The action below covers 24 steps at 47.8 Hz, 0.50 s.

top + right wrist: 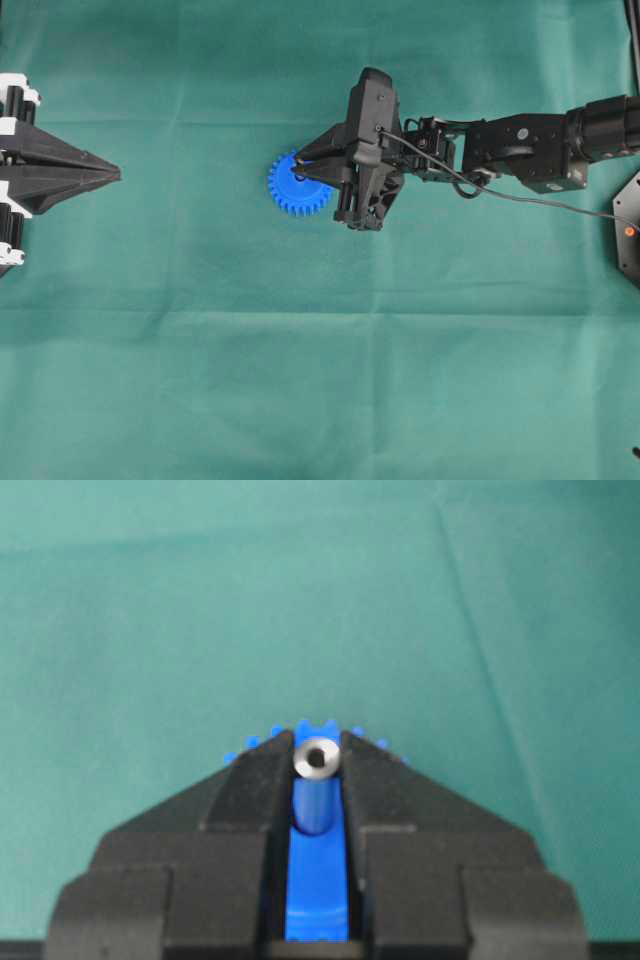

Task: Insert the shaft placed at a random location into the center hole of the medium gear at another random location.
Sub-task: 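Lower the shaft into the center hole and open the right gripper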

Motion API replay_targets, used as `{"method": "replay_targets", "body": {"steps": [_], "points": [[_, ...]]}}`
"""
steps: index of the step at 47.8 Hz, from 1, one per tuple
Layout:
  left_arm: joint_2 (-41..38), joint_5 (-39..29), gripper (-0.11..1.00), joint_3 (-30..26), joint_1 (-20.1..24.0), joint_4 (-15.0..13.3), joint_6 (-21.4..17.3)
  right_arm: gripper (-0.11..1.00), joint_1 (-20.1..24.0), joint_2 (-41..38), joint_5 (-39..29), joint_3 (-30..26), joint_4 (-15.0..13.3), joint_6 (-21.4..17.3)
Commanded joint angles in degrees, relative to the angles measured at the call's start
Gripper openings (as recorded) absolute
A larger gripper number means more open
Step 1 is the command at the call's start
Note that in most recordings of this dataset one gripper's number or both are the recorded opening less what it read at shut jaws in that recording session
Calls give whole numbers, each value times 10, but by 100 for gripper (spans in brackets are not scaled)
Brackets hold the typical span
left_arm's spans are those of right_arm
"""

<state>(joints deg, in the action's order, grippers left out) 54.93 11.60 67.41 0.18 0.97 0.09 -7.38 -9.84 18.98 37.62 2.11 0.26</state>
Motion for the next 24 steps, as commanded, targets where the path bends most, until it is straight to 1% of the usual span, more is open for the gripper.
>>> {"method": "replay_targets", "body": {"steps": [1, 13, 24], "points": [[-4, 5, 0, -11, 1, 2, 1, 13, -2, 9, 3, -7, 2, 1], [-4, 5, 0, -11, 1, 2, 1, 13, -2, 7, 3, -7, 2, 0], [-4, 5, 0, -11, 1, 2, 1, 13, -1, -21, 4, -12, 2, 0]]}}
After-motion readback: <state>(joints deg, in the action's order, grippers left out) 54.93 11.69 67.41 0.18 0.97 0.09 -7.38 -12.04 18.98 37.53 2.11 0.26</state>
